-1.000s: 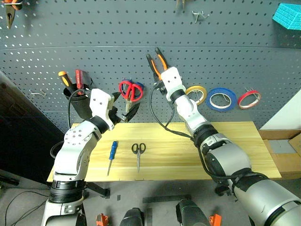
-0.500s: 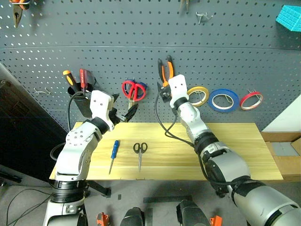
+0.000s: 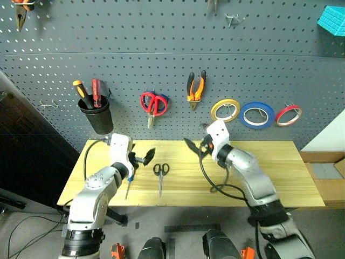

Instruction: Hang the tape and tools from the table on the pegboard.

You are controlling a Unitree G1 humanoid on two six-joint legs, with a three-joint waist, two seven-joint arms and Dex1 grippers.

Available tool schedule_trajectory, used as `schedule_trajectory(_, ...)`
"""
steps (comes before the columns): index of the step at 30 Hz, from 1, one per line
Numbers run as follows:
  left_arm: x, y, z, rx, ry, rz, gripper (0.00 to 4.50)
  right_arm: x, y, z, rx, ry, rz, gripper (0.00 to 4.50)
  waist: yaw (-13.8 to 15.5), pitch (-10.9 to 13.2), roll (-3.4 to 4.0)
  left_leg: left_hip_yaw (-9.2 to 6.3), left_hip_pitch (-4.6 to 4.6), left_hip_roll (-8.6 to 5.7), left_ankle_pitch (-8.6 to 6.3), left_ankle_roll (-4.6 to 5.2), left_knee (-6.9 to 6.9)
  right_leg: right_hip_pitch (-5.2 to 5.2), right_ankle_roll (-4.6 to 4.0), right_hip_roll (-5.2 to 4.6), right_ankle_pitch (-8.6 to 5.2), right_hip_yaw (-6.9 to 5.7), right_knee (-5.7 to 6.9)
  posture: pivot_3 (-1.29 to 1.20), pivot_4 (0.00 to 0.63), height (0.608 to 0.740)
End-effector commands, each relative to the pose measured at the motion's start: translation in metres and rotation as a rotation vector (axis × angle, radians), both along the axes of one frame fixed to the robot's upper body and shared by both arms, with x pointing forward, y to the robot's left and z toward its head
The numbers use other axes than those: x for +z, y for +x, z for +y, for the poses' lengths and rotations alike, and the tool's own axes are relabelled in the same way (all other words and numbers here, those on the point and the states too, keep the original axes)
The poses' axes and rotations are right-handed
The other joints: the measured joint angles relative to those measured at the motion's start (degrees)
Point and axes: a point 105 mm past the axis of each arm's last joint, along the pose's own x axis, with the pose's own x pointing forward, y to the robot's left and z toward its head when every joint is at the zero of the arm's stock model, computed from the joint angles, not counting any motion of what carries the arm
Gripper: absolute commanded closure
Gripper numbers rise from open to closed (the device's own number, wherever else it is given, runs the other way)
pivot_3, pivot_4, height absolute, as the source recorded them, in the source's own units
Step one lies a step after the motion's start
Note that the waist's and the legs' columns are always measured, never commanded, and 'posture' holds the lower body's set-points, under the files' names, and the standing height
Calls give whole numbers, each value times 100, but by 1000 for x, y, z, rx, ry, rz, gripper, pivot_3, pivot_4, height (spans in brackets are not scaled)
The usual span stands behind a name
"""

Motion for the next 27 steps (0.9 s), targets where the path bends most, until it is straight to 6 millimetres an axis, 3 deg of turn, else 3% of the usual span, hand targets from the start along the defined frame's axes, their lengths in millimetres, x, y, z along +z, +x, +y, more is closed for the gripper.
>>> schedule_trajectory(1, -23, -5, 0, 86, 50, 113, 0, 4, -38, 12, 185, -8, 113, 41, 2, 4, -6, 0, 2, 0, 0, 0, 4, 3, -2, 0, 1, 0, 0, -128, 175, 740)
schedule_trajectory(5, -48, -4, -7, 143, 65, 219, 0, -4, -58, 13, 262, -56, 183, 41, 7, 15, -26, 1, 2, 0, 1, 0, 11, 5, -19, 1, -5, 0, -2, -133, 175, 740)
schedule_trajectory(17, -83, 13, -50, 159, -72, 430, 0, 2, -63, 14, 291, -60, 218, 41, 3, 58, -82, 2, -9, -2, -1, -1, 8, 2, 5, 0, 8, -3, -20, -169, 186, 740)
schedule_trajectory(22, -99, 14, -49, 180, -22, 500, 0, 5, -68, 12, 309, 30, 343, 41, -5, 62, -83, 2, -9, -2, -1, -1, 8, 2, 5, 0, 8, -3, -21, -177, 188, 740)
schedule_trajectory(27, -110, 14, -54, 194, -41, 562, 0, -15, -66, -6, 270, -117, 361, 41, -14, 63, -80, 4, -5, -5, -1, -1, 8, 6, 8, -2, 9, -2, -22, -196, 192, 740)
